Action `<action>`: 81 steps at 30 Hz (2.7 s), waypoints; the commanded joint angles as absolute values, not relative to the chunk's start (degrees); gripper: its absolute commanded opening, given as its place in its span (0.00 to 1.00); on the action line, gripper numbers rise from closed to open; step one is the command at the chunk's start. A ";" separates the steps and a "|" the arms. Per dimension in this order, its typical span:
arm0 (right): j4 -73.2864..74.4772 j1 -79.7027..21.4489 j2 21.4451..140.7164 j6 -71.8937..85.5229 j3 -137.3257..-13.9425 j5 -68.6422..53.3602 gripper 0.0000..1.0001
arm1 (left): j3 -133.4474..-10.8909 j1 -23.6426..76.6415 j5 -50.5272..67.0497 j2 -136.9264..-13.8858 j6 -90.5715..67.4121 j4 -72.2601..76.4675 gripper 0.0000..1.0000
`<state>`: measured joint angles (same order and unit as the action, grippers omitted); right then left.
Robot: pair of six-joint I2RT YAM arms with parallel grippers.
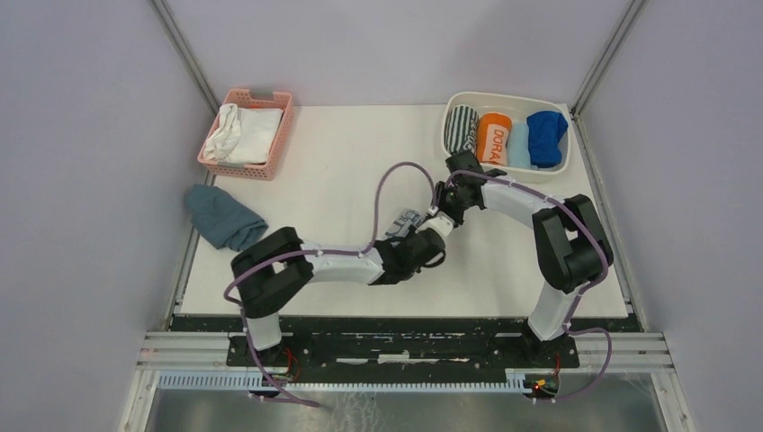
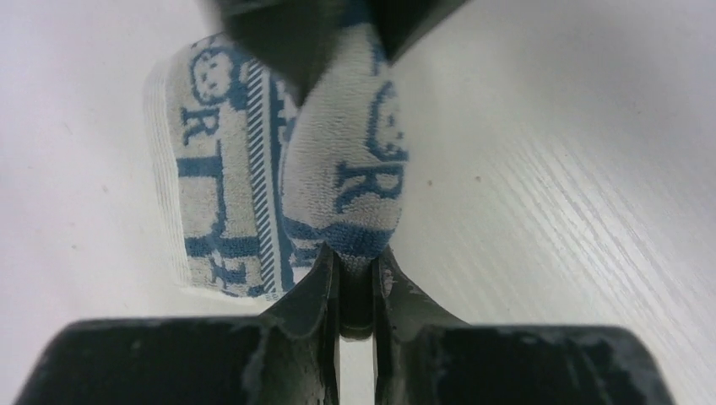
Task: Roll the towels
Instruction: Roll the towel at the center of the board.
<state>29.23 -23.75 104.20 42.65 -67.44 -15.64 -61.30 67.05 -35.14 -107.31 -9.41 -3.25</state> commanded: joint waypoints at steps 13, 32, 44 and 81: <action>5.28 -21.44 98.79 46.74 -56.93 -25.73 0.67 | -42.46 36.47 32.03 -101.85 -43.47 27.79 0.05; 19.29 -23.30 106.92 43.75 -62.81 -16.94 0.25 | -44.84 35.74 20.67 -97.43 -40.24 10.55 0.45; 31.35 -26.23 108.75 43.02 -70.41 -10.19 0.22 | -53.96 60.55 -31.79 -87.14 -20.29 -3.88 0.79; 2.55 -23.73 97.60 46.01 -55.34 -24.80 0.70 | -47.64 42.28 17.38 -98.78 -33.09 10.78 0.43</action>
<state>10.46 -24.58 99.74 44.91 -57.78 -19.88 -50.22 46.94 -0.64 -97.67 -23.38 5.32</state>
